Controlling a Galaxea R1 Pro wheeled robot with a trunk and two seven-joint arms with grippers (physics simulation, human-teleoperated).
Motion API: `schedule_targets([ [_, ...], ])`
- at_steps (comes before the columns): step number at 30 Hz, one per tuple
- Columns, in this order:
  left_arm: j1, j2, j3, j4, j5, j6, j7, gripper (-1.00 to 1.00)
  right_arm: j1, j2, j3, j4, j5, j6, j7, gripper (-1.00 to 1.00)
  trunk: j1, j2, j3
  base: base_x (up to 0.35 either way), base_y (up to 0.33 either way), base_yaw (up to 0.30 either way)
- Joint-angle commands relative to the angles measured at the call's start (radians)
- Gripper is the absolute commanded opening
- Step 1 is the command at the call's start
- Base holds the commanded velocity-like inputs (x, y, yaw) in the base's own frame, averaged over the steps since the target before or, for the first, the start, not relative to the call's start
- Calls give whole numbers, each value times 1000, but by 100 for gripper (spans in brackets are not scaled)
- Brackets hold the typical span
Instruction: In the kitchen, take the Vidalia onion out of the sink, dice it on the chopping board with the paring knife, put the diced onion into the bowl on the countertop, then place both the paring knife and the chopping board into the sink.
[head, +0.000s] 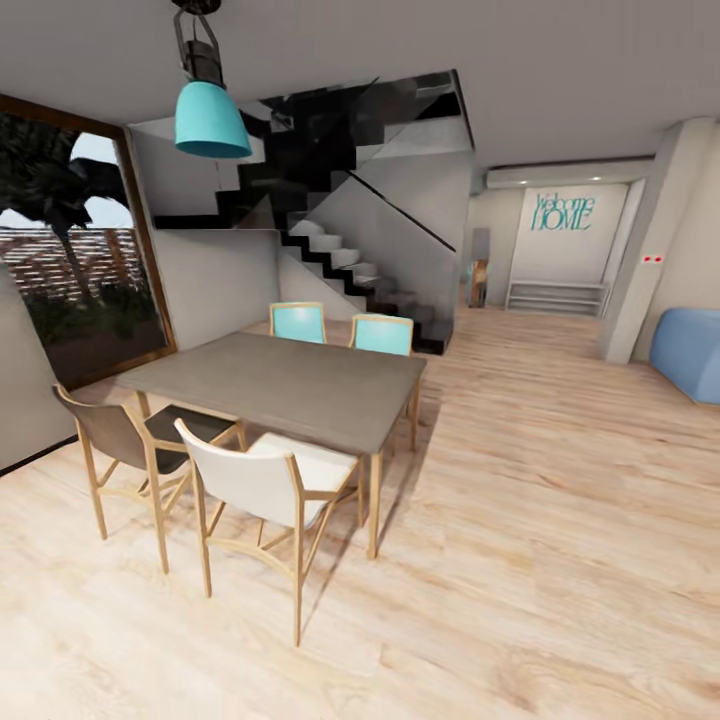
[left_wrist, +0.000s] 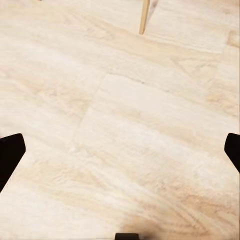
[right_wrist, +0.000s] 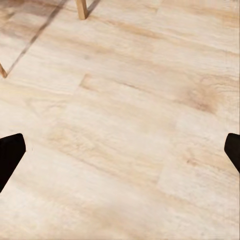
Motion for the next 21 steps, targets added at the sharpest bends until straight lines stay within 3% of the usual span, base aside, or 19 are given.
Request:
schedule_targets([
  [1,0,0,1,-1,1,-1,0,100,-1,0,0,1,0,-3,0,100,0,0,-1,0,212,282],
  [12,0,0,1,-2,0,-1,0,100,-1,0,0,1,0,-3,0,100,0,0,-1,0,233,282],
  [21,0,0,1,-2,0,-1,0,100,-1,0,0,4,0,-4,0,100,0,0,-1,0,31,282],
])
